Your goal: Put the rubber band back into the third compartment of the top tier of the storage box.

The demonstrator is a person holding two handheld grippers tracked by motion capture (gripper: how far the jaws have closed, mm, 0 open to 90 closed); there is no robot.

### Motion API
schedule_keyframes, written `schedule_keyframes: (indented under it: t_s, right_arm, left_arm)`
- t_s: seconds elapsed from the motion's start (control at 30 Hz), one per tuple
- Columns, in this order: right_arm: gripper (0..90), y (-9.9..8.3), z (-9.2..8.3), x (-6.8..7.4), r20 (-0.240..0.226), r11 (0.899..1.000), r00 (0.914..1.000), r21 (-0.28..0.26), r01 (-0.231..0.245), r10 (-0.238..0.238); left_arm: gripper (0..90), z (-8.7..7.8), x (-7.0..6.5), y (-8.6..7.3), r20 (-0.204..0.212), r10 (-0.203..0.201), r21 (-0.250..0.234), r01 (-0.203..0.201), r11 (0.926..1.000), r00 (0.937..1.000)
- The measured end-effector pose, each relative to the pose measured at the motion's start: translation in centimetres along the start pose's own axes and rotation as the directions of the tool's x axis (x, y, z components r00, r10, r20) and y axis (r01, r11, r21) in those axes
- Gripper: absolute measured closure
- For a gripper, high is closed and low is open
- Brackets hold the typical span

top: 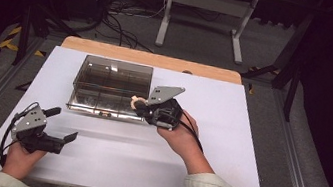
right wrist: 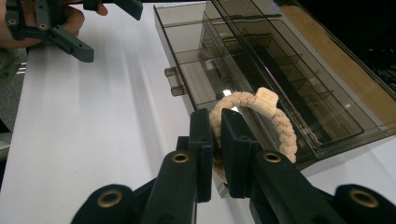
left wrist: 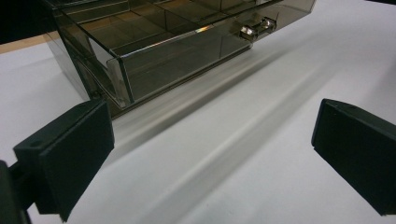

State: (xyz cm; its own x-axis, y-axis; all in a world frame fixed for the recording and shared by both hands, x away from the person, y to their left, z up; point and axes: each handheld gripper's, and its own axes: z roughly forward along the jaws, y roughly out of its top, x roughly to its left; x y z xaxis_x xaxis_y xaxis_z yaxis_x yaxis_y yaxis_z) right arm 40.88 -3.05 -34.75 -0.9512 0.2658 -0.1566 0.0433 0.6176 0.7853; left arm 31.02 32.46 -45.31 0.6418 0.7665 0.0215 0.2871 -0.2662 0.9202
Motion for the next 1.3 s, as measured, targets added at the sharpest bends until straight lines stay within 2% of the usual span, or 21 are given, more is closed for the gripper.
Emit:
schedule_keyframes:
  t_s: [0.37,1.3]
  right_arm:
    - [83.5,-0.1,1.8,-0.7,-0.008,0.999,0.9993,-0.002,-0.035,0.035]
    - [83.3,-0.2,4.0,-1.1,-0.043,0.998,0.9978,0.040,-0.048,0.050]
  left_arm:
    - [0.2,0.0,0.0,0.0,0.002,0.003,0.002,-0.003,1.0000,1.0000]
    - [0.2,0.0,0.0,0.0,0.004,0.005,0.003,-0.005,1.0000,1.0000]
